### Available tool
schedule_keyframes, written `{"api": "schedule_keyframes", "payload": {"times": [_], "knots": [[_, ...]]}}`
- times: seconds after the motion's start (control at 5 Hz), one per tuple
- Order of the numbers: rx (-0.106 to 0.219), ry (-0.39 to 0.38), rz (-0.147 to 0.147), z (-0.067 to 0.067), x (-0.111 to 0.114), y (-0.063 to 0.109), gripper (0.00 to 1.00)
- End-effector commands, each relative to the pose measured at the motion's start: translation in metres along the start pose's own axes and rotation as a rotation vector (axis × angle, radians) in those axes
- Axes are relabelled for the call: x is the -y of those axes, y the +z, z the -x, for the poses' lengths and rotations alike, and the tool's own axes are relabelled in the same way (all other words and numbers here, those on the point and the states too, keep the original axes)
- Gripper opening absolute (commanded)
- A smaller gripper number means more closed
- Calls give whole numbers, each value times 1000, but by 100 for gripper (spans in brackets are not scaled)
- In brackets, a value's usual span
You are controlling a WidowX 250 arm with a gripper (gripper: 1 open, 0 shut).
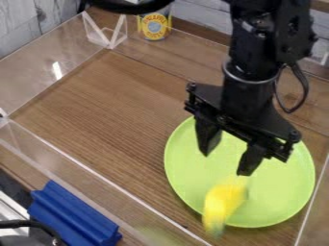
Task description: Put the banana in the green plate
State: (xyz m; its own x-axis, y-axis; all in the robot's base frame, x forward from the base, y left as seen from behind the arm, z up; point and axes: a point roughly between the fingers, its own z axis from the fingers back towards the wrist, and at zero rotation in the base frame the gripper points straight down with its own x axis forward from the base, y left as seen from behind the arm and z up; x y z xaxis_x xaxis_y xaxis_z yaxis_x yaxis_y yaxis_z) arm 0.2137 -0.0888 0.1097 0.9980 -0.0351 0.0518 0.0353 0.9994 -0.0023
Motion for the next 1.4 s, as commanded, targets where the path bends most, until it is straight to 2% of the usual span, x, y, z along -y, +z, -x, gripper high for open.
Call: {"api": "schedule_keyframes", "payload": {"times": [0.0, 1.2], "knots": [[37, 8, 11, -10, -1, 9, 100], [-1, -24, 39, -18, -10, -5, 100]]}}
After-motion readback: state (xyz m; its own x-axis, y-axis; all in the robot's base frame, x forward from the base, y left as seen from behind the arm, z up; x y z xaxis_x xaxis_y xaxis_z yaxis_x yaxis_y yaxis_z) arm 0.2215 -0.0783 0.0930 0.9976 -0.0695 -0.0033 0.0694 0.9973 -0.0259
